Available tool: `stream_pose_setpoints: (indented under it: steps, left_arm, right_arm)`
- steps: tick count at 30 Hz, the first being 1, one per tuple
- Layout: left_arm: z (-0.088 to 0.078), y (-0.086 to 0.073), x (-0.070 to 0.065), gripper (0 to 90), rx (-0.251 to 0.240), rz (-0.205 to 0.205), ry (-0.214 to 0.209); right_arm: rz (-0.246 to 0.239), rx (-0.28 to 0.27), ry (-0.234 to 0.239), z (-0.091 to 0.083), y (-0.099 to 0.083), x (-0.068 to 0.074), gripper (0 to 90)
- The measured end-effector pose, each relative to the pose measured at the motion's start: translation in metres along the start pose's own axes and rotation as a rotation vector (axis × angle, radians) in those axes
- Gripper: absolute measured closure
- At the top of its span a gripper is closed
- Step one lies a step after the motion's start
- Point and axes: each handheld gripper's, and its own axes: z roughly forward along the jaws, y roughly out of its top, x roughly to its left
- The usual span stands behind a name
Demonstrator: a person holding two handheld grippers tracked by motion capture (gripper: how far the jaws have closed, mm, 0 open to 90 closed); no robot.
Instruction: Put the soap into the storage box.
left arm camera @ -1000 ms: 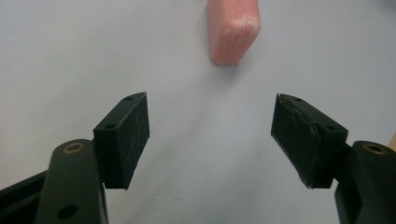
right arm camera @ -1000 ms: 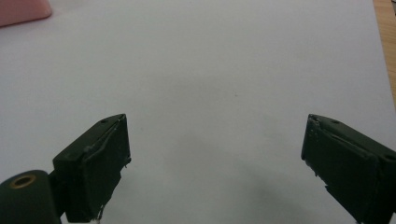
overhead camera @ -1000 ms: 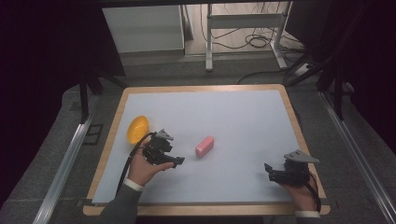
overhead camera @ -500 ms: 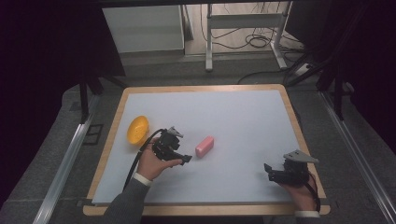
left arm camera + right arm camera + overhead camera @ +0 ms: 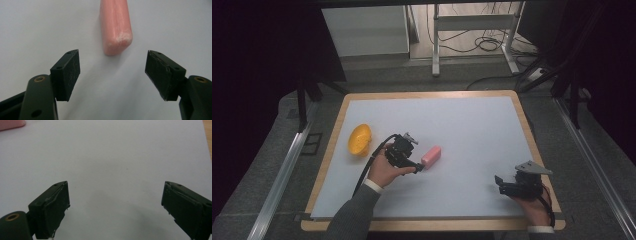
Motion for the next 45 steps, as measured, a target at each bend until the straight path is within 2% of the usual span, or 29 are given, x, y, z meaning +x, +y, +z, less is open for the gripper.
stream_pose_setpoints:
  steps: [11,17,21,28,33,35,42,45]
  left_arm:
    - [0.012,0.011,-0.001,28.8,0.014,0.002,-0.024]
    - [0.017,0.021,-0.003,28.8,0.028,0.016,-0.027]
    - [0.02,0.03,-0.005,29.7,0.021,0.014,-0.029]
    - [0.031,0.045,-0.005,33.2,0.051,0.015,-0.024]
    - [0.04,0.049,-0.001,35.1,0.071,0.0,-0.025]
    - [0.041,0.049,-0.001,38.1,0.073,0.007,-0.023]
    - [0.053,0.054,-0.004,42.1,0.09,0.011,-0.017]
    - [0.057,0.054,-0.006,47.6,0.107,0.008,0.002]
  right_arm:
    - [0.001,0.002,-0.008,0.0,0.0,-0.001,7.5]
    - [0.002,0.001,-0.01,0.0,0.0,-0.001,7.6]
    - [0.001,0.004,-0.01,0.0,0.0,-0.001,7.5]
    - [0.001,0.004,-0.01,0.0,-0.001,-0.001,7.5]
    - [0.002,0.005,-0.011,0.0,-0.001,-0.002,7.5]
    - [-0.001,0.003,-0.014,0.0,-0.001,-0.001,7.6]
    - [-0.005,0.006,-0.014,0.001,-0.001,0.0,7.5]
    - [-0.01,0.007,-0.01,0.001,-0.001,0.0,7.5]
